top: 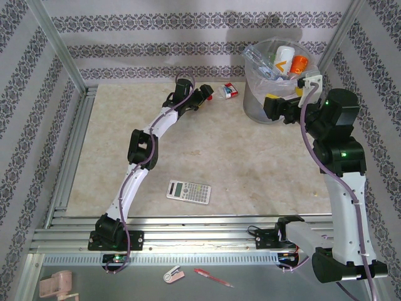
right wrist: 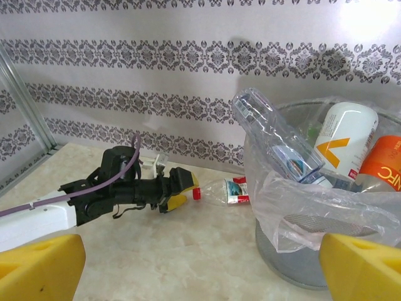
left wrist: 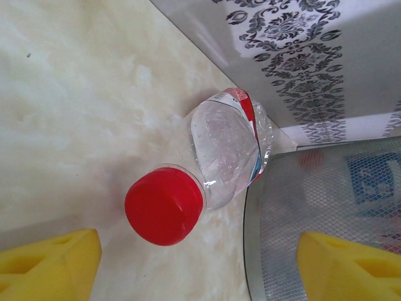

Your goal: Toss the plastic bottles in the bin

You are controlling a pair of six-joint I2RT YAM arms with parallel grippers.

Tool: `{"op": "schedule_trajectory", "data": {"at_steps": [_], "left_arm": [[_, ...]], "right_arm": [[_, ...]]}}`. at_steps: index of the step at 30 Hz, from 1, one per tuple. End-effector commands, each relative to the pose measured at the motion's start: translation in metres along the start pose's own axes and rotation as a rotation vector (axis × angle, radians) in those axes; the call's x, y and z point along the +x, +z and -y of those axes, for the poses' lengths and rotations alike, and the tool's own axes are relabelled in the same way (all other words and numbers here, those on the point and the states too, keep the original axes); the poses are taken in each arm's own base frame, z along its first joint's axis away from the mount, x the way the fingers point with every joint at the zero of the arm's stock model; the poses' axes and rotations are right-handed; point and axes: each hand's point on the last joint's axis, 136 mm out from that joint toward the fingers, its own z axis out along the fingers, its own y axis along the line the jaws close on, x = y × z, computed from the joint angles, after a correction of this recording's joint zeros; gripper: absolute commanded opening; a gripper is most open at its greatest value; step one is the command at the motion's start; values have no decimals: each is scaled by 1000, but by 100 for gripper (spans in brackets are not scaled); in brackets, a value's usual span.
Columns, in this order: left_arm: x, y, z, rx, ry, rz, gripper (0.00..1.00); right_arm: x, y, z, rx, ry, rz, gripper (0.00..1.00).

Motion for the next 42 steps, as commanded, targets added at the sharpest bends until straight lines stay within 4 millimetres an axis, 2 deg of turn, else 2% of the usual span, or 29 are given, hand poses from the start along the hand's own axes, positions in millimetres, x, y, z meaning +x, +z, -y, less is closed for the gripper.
{"op": "schedule_trajectory", "data": {"at_steps": [1, 12, 17, 24, 32, 36, 39, 42], "left_arm": [[-4, 3, 11, 63, -8, 11, 82], [19, 11, 14, 86, -3, -54, 74], [24, 13, 20, 113, 4, -59, 69], [27, 13, 15, 96, 6, -74, 64], [10, 2, 17, 15, 66, -15, 61], [0, -8, 11, -66, 94, 13, 58], [-7, -12, 6, -107, 107, 46, 58], [-15, -8, 9, -73, 90, 87, 62]], "right_arm": [[3, 4, 0, 4, -12, -5, 96], [6, 9, 1, -5, -3, -12, 95], [8, 8, 0, -5, -3, -13, 95], [12, 6, 1, 2, -11, -19, 96], [15, 3, -1, 0, -15, -26, 96], [16, 1, 0, 6, -22, -25, 96], [17, 0, 1, 9, -21, -27, 96], [19, 1, 0, 5, -20, -32, 96]]}}
